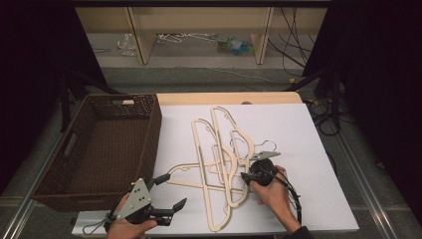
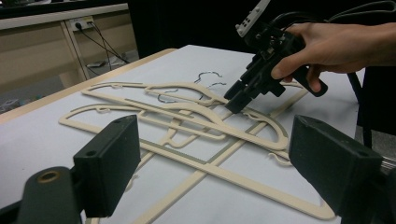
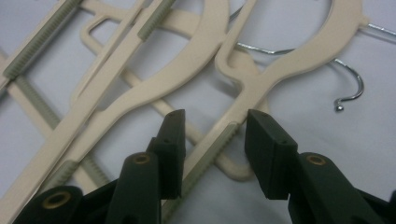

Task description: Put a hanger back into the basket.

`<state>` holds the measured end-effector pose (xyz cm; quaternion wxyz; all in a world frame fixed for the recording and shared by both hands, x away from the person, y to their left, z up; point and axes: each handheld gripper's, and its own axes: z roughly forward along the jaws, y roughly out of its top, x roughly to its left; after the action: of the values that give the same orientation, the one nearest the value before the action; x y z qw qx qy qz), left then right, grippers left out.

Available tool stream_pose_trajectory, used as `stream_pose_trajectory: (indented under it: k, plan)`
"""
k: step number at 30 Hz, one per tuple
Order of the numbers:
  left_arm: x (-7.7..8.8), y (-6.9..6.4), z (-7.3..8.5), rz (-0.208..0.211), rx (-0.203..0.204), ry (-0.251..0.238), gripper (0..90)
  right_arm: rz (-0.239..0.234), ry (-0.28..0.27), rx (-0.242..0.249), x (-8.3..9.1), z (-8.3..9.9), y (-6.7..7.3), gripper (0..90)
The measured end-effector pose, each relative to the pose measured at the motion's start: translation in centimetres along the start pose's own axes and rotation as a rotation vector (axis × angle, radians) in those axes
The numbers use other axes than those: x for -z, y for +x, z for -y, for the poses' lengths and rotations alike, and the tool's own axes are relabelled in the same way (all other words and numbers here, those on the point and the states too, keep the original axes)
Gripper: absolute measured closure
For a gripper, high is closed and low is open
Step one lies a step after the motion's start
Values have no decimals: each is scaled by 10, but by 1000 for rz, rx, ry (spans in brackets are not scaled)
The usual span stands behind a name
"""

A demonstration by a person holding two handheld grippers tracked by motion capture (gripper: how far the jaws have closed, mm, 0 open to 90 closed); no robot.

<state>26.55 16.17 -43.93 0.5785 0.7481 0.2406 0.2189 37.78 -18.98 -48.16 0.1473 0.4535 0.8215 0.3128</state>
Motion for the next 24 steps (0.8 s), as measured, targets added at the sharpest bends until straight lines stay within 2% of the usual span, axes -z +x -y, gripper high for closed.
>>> stream_pose_trajectory:
  k: [3, 5, 6, 8, 10, 11, 13, 14, 15, 17, 18, 19, 20, 22, 24]
  plan:
    - [-1, -1, 0, 4, 3, 0, 166, -6, 18, 25, -2, -2, -1, 558]
    - [-2, -2, 0, 7, -2, 4, 167, -3, 18, 12, -2, -2, 1, 559]
    - [-3, -2, 1, 12, 1, -3, 166, -16, 26, 19, -2, -3, -2, 562]
    - [-2, -3, 1, 10, 4, 8, 167, -10, -7, -20, -4, -3, -2, 576]
    - [-2, -3, 0, 12, -1, 6, 167, -18, 8, -14, -2, -3, -3, 591]
    - [-3, -3, 1, 16, 1, -2, 167, -23, 33, -23, 0, -3, -2, 601]
    - [-2, -2, 0, 12, -2, 8, 167, -25, -1, -22, -1, -3, -4, 636]
    - [-2, -2, 1, 14, -1, 3, 167, -31, 1, -17, 0, -3, -4, 646]
    - [-2, -2, 0, 13, -1, 5, 167, -33, -2, -41, 1, -3, -5, 660]
    - [-2, -2, 0, 13, -1, 5, 167, -32, 5, -44, 2, -3, -5, 664]
    - [-2, -2, 0, 14, -2, 7, 167, -32, -6, -29, 1, -2, -6, 666]
    - [-2, -2, 1, 18, 1, 0, 167, -29, 6, -31, 2, -2, -6, 667]
    - [-2, -2, 1, 18, 2, 1, 167, -7, 17, -7, 4, -2, -3, 670]
    - [-2, -2, 0, 14, -2, 8, 167, 0, 32, 22, 8, -2, 0, 668]
    - [-1, -2, 0, 15, -1, 8, 167, -6, 47, 26, 11, 0, 5, 659]
